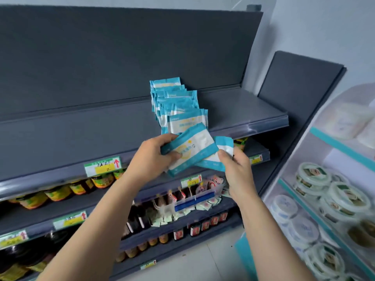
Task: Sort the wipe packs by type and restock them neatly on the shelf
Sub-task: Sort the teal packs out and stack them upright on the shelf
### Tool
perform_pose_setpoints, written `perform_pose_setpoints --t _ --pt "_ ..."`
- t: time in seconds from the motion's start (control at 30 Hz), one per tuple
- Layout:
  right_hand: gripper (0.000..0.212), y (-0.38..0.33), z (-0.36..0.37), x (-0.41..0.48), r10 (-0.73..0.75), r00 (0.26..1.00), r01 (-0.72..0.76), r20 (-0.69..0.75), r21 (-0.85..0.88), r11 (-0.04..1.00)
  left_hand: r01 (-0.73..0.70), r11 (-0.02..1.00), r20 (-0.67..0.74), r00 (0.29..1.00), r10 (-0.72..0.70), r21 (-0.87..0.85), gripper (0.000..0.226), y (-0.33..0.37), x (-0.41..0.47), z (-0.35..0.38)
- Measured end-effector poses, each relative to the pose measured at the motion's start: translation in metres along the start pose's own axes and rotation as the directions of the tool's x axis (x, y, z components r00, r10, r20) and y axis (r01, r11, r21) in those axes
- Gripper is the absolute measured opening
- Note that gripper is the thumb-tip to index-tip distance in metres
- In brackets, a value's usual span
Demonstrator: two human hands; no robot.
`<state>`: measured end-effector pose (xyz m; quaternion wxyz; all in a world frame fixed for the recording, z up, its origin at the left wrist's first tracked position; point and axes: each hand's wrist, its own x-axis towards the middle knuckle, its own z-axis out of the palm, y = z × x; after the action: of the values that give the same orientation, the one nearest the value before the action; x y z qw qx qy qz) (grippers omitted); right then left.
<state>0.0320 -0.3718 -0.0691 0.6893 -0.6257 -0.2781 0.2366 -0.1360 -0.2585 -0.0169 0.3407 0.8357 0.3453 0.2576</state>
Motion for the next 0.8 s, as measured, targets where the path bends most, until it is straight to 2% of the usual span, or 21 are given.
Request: perform_pose_setpoints --t 0.13,0.23,0.5,0.63,0.73,0.8 --pt "0.024 -0.012 0.014 0.051 -0.020 0.997 0.021 0.073 -0.007 1.000 -0.036 0.985 0.008 0.999 0.036 0.170 0.047 -0.003 0.044 -0.004" --pt "0.025 -0.020 0.025 0.087 -0.050 0.993 0.058 0.109 -0.068 0.996 -0.125 0.954 0.017 0.992 0.125 0.272 0.046 -0.008 0.076 -0.002" --pt "0.018 -0.018 0.041 0.149 0.038 0.984 0.005 0.177 -0.235 0.972 -0.235 0.809 -0.031 0.954 0.298 0.539 0.044 -0.024 0.130 0.006" --pt "0.024 -0.009 0.039 0.167 0.068 0.980 0.003 0.187 -0.356 0.934 -0.221 0.829 0.035 0.971 0.237 0.514 0.058 -0.026 0.138 0.013" --pt "0.028 -0.015 0.039 0.173 0.149 0.942 -0.066 0.301 -0.269 0.961 -0.187 0.831 0.050 0.981 0.189 0.525 0.066 -0.027 0.141 0.017" --pt "0.053 -0.018 0.034 0.177 0.225 0.880 -0.123 0.418 -0.256 0.959 -0.159 0.821 0.010 0.983 0.183 0.549 0.064 -0.025 0.138 0.021"
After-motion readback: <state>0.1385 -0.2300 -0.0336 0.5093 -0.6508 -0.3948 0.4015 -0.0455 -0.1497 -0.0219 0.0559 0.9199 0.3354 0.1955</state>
